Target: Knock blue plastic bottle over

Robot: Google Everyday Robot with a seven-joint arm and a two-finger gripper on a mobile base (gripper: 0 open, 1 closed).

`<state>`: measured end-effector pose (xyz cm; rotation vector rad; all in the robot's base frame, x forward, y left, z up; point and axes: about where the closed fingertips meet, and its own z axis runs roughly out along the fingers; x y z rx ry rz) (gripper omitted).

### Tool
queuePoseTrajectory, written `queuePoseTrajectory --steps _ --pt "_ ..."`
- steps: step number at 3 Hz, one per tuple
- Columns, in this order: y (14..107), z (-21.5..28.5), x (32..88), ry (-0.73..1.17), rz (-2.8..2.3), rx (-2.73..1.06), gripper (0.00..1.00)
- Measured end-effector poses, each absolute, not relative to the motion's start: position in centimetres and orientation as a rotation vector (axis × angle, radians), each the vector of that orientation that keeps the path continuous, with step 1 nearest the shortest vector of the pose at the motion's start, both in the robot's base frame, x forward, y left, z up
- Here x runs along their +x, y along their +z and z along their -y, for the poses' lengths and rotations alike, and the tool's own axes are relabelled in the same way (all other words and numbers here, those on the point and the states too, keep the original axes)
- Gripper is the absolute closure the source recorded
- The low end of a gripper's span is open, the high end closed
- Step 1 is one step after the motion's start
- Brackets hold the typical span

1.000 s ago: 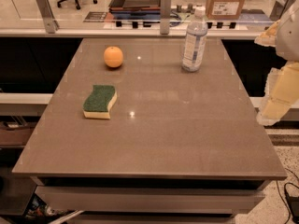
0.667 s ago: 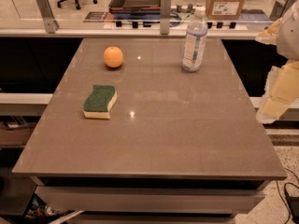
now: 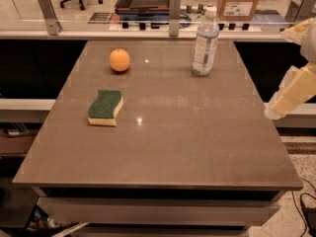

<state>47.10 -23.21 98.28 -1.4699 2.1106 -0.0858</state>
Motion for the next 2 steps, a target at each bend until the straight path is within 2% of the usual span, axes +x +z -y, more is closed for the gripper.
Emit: queuePoseTrajectory --steps 2 --pt "97.0 26.0 52.7 0.014 -1.974 -1.218 0.0"
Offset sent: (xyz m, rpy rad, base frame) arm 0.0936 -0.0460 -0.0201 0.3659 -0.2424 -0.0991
